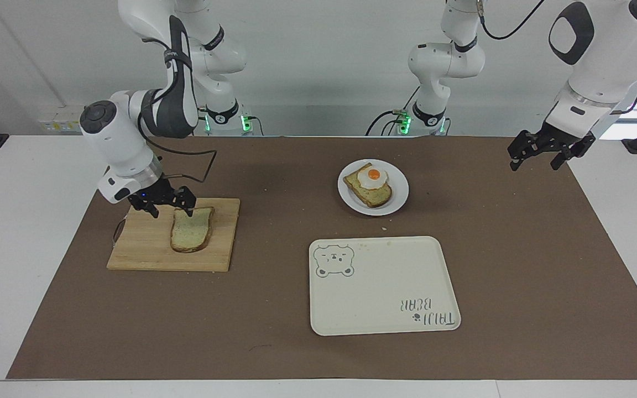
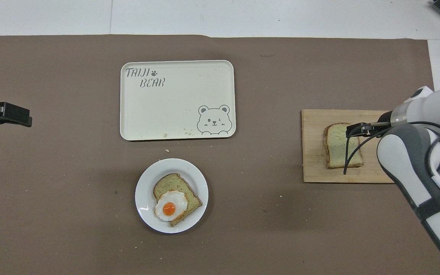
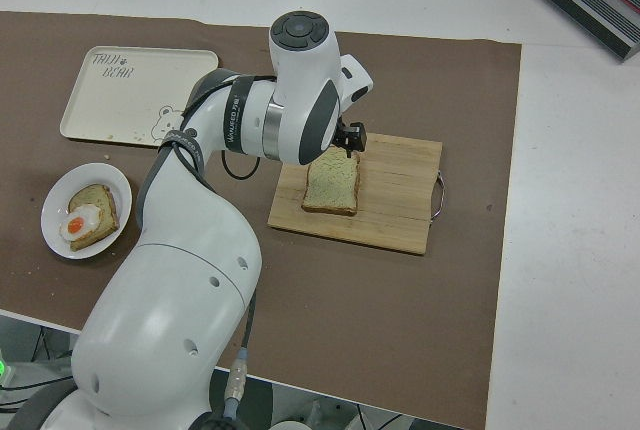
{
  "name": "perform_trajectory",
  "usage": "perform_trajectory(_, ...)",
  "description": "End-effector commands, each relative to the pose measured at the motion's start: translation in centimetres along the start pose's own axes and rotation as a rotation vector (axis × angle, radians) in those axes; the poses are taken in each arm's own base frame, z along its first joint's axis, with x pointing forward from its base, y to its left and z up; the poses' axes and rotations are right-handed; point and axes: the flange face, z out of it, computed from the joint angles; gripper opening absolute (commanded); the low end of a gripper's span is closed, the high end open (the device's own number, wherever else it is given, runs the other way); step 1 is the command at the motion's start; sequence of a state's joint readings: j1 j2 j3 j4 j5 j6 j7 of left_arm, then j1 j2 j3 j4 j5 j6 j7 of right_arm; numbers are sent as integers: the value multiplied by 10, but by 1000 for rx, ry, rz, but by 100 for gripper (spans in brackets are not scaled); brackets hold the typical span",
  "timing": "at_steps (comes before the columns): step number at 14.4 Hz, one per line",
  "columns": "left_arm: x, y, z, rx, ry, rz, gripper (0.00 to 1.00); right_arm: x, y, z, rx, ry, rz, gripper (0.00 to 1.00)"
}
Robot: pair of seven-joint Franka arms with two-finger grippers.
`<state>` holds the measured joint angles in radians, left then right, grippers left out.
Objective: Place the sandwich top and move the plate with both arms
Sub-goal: 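Reach the right gripper to the bread slice on the wooden board, then grasp the bread slice with the right gripper and lift it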
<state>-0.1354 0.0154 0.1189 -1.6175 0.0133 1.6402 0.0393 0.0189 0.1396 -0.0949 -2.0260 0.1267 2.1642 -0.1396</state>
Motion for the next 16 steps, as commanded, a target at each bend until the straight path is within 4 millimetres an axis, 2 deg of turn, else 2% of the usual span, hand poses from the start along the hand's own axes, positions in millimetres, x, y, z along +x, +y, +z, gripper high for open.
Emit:
perform_trajectory(1,0,-2,-2,-7,-8,7,100,1,14,30,64,11,0,100)
perform_trajectory(3,0,-2,-2,-7,-8,7,100,3,24,50,70,2,-36,100)
perform_trajectory(7,0,-2,-2,-7,-8,7,100,-10,42,64,92,-18,-92,100)
perform_trajectory(9,0,-2,-2,-7,-8,7,100,-15,39,71,110,-18,-94,81)
perform_trajectory(10,0,-2,-2,-7,-8,7,100,-15,41,71,110,-15,-102,65)
perform_trajectory(13,0,-2,-2,-7,-8,7,100,-15,41,73,111,-14,-134,0)
perform_trajectory(16,0,-2,-2,-7,-8,7,100,-15,41,76,110,-21,-104,0)
